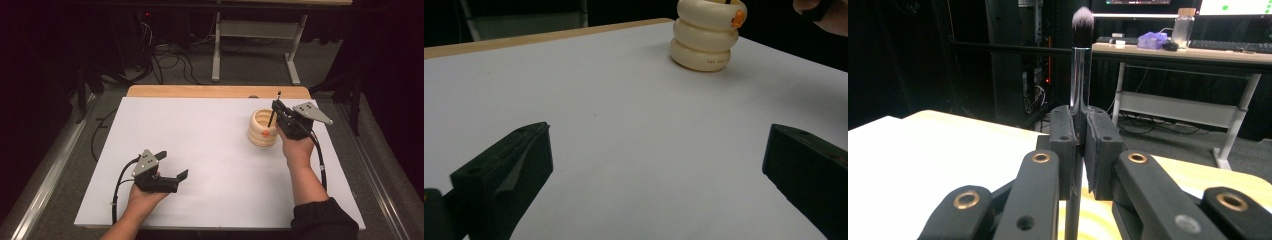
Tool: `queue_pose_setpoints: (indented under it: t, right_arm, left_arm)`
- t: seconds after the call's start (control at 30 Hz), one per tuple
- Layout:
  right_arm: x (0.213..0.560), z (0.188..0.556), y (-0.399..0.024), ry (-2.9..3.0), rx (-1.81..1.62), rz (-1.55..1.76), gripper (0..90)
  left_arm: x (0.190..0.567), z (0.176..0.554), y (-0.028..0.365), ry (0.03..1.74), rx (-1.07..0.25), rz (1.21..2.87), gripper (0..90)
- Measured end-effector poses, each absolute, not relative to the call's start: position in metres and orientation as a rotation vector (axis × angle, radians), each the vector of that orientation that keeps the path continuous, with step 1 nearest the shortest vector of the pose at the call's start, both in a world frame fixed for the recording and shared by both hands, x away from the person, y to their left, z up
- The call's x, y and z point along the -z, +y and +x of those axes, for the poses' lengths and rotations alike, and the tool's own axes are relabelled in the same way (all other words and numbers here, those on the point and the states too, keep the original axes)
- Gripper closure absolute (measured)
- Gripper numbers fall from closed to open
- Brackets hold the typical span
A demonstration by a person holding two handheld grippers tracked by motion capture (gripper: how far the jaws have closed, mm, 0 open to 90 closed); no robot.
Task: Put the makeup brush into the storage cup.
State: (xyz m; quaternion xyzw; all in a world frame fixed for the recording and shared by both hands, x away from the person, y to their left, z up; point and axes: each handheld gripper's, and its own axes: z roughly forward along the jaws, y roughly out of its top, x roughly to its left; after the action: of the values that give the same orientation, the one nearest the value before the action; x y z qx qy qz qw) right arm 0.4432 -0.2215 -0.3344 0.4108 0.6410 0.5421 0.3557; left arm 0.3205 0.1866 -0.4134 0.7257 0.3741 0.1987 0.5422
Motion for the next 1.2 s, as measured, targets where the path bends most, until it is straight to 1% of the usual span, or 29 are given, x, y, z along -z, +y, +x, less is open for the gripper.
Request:
queue_pose_setpoints:
  t: [0.53, 0.93, 0.97, 1.03, 1.1, 1.13, 1.2]
  right_arm:
    - [0.354, 0.443, -0.222, 1.692, -1.379, 1.09, 85.6]
    - [0.359, 0.444, -0.221, 1.708, -1.363, 1.099, 84.9]
    - [0.358, 0.445, -0.221, 1.711, -1.363, 1.104, 83.0]
    - [0.357, 0.446, -0.22, 1.71, -1.359, 1.109, 69.4]
    - [0.355, 0.446, -0.219, 1.716, -1.348, 1.117, 61.2]
    - [0.355, 0.446, -0.218, 1.714, -1.348, 1.107, 57.7]
    - [0.354, 0.446, -0.218, 1.711, -1.341, 1.11, 53.8]
  left_arm:
    - [0.413, 0.321, 0.187, 0.887, -0.473, 1.724, 0.8]
    - [0.413, 0.321, 0.187, 0.885, -0.473, 1.725, 0.8]
    - [0.413, 0.321, 0.187, 0.885, -0.473, 1.725, 0.8]
    - [0.413, 0.321, 0.187, 0.885, -0.474, 1.725, 0.8]
    - [0.413, 0.321, 0.187, 0.884, -0.476, 1.726, 0.8]
    - [0.413, 0.321, 0.187, 0.885, -0.475, 1.726, 0.8]
    - [0.413, 0.321, 0.186, 0.885, -0.475, 1.727, 0.8]
